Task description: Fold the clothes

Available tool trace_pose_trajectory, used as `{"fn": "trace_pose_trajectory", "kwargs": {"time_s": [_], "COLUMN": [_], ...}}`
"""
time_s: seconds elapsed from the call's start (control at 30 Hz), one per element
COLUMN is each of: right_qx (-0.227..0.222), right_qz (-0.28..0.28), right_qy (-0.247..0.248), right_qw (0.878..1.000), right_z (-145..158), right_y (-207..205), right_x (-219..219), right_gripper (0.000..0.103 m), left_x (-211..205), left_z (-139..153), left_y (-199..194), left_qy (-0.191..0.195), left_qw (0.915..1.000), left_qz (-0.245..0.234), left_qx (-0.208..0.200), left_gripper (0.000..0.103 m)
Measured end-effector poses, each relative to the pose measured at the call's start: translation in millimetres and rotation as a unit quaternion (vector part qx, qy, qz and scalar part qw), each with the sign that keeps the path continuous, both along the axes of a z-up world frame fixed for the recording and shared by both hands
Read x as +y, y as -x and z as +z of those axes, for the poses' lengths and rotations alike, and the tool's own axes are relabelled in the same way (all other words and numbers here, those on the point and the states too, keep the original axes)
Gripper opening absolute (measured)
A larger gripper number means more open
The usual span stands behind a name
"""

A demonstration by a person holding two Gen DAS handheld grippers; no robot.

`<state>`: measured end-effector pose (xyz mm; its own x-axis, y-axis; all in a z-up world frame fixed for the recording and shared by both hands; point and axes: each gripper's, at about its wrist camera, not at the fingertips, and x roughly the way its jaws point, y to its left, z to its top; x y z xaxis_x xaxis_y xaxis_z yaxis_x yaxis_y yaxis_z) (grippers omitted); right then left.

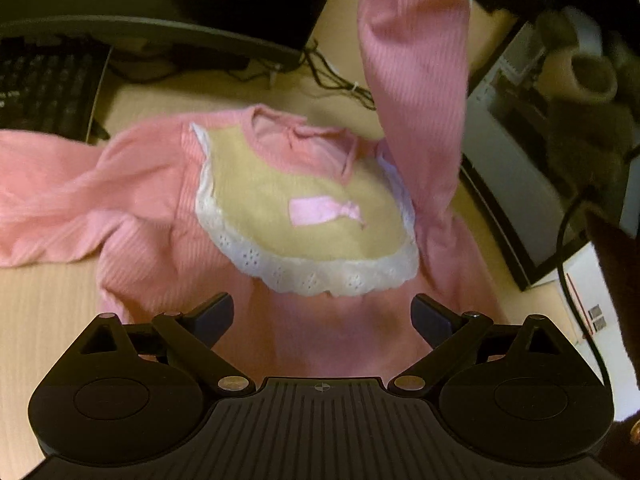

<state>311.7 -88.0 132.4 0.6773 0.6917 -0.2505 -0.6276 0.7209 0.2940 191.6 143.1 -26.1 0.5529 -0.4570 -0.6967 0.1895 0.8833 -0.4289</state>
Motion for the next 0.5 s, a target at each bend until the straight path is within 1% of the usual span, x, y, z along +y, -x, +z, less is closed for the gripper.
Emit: {"fn": "trace_pose_trajectory", "kwargs": {"time_s": [0.03,0.13,0.23,0.37,0.43,0.5], "right_qx": [-0.001,0.002,0.021,0.065,0.089,0.111], "right_qz": [-0.005,-0.026,-0.051,-0.081,-0.091,-0.095], "right_qy": [0.001,0.011,0.028,0.066,0.085,0.102], "right_qw": [1.000,1.000,0.998,0.992,0.988,0.984], "right_z": [-1.4,-8.0,-21.4,-56.4,-74.6,-90.9], "right_y": [0.6,1.9,-3.1,1.5,5.6,11.1], "right_x": [-6.0,-23.8,-40.1,-58.5,-65.2,-67.6], "right_gripper": [0.064,0.067,0.069,0.069,0.069,0.069], "left_x": [1.5,9.2,13.7,20.1,29.1,44.3], "left_z": [-2.3,-6.0,-7.5,-0.3,7.0,13.1], "left_y": [-1.2,-7.9,-15.5,-20.2,-19.0,-16.6], "left_qy": [0.003,0.018,0.027,0.028,0.027,0.023], "left_qw": [1.0000,0.9996,0.9990,0.9990,0.9987,0.9974], "left_qz": [0.002,0.015,0.025,0.033,0.042,0.067], "left_qx": [0.004,0.019,0.026,0.013,0.000,-0.014], "left_gripper": [0.098,0.098,0.098,0.098,0.098,0.098]}}
